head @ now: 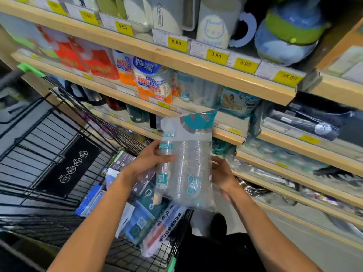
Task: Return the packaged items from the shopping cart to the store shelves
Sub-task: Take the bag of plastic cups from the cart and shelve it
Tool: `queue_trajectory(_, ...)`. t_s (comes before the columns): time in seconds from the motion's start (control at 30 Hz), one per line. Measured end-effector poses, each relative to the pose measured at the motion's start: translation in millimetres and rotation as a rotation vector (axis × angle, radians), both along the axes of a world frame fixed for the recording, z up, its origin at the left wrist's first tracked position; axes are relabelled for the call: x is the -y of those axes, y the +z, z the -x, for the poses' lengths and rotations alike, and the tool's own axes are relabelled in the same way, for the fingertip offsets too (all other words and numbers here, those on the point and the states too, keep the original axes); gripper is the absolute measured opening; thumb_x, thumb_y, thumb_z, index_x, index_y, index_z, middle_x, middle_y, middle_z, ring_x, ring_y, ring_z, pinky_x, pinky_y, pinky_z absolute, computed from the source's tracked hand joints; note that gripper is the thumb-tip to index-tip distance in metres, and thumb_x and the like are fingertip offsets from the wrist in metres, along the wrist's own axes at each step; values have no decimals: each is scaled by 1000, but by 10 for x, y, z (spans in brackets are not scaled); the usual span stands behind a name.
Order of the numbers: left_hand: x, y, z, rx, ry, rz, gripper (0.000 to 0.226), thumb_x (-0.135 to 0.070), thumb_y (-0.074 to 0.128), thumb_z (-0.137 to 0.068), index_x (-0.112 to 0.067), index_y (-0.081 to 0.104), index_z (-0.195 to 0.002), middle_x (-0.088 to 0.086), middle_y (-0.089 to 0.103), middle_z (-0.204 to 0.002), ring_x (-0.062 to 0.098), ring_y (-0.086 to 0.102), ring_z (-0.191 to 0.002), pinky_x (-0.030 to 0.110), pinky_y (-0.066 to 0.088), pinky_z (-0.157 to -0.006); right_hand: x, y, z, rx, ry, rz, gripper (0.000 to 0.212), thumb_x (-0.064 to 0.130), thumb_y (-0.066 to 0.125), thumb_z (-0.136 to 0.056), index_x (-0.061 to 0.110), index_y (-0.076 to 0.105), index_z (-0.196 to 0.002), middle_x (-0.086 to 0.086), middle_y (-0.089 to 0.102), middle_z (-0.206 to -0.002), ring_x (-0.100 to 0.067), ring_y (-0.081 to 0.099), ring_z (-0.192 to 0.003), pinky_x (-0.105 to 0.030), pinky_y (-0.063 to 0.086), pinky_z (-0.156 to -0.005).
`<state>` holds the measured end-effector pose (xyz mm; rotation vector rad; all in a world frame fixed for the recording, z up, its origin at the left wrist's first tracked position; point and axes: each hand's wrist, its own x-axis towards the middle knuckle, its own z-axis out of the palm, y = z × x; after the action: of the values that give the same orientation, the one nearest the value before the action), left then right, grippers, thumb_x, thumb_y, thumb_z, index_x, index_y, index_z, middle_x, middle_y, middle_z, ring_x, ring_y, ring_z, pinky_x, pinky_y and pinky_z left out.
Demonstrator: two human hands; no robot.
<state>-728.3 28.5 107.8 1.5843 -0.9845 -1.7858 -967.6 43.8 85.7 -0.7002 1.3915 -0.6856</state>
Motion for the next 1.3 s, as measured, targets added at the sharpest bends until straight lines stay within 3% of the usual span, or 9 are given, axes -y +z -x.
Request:
queue_trajectory(0.1, 214, 72, -32, 22, 119, 44, 53, 1, 71, -84, -10, 48, -131, 5, 67, -92, 5, 67, -59, 20, 50, -45, -22, -40, 136, -28, -46, 26, 35, -19, 57, -85, 13, 67, -93, -4, 69, -79, -4, 66, -57, -16, 51, -50)
queue_trajectory(0.2, 584, 151, 34, 50, 199, 137, 62, -3, 77, -80, -10, 45, -133, 4, 67, -102, 16, 70, -84, 29, 59, -59, -70, -61, 312, 9, -182, 10, 27, -3, 72, -78, 15, 70, -98, -6, 76, -87, -18, 70, -75, -26, 54, -63)
queue_trajectory(0.33, 1111, 186, 212, 90, 235, 238, 67, -8, 84, -73, -23, 45, -125, 6, 66, -117, 24, 68, -102, 41, 58, -80, -126, -63, 448, 32, -294, -13, 68, 23, 87, -57, 15, 60, -119, -5, 70, -103, -16, 60, -83, -26, 43, -66)
queue_trajectory(0.7, 1980, 66, 549, 129, 157, 440, 62, -10, 90, -63, 3, 57, -114, 11, 71, -110, 23, 71, -97, 40, 60, -82, -164, -138, 347, 83, -292, 71, 26, -2, 72, -80, 17, 71, -98, 1, 77, -93, -15, 69, -84, -27, 49, -73)
queue_trajectory(0.87, 2181, 257, 825, 143, 157, 417, 24, 12, 72, -79, 1, 60, -97, 13, 62, -113, 20, 61, -98, 25, 59, -73, -217, -192, 391, 115, -324, 76, 25, -4, 69, -83, 19, 70, -91, 8, 77, -82, -10, 70, -77, -20, 49, -65)
queue_trajectory(1.0, 2372, 87, 691, 269, 97, 464, 51, -6, 69, -88, 9, 50, -133, 15, 59, -127, 22, 60, -117, 33, 54, -95, -196, -242, 395, 138, -332, 101, 31, 0, 70, -82, 11, 70, -111, -6, 76, -105, -23, 68, -97, -36, 49, -90)
queue_trajectory(1.1, 2551, -208, 592, 325, 96, 464, 90, -50, 95, -47, 2, 66, -114, 6, 69, -115, 14, 66, -107, 36, 55, -95, -159, -237, 386, 162, -332, 132, 26, -2, 68, -85, 13, 70, -107, -5, 75, -101, -18, 69, -89, -29, 52, -83)
queue_trajectory(1.17, 2553, -233, 571, 409, 61, 499, 81, -47, 93, -48, 2, 69, -108, 5, 71, -111, 15, 67, -106, 39, 56, -94, -127, -229, 395, 176, -309, 146, 27, -2, 65, -87, 12, 68, -110, 0, 76, -96, -12, 69, -82, -23, 54, -74)
queue_trajectory(1.3, 2433, -188, 481, 551, 183, 644, 89, -52, 80, -47, -5, 56, -119, 10, 64, -118, 23, 62, -109, 36, 52, -96, -59, -185, 403, 224, -301, 157, 48, 9, 73, -80, 8, 63, -127, -8, 72, -117, -20, 67, -102, -40, 48, -101)
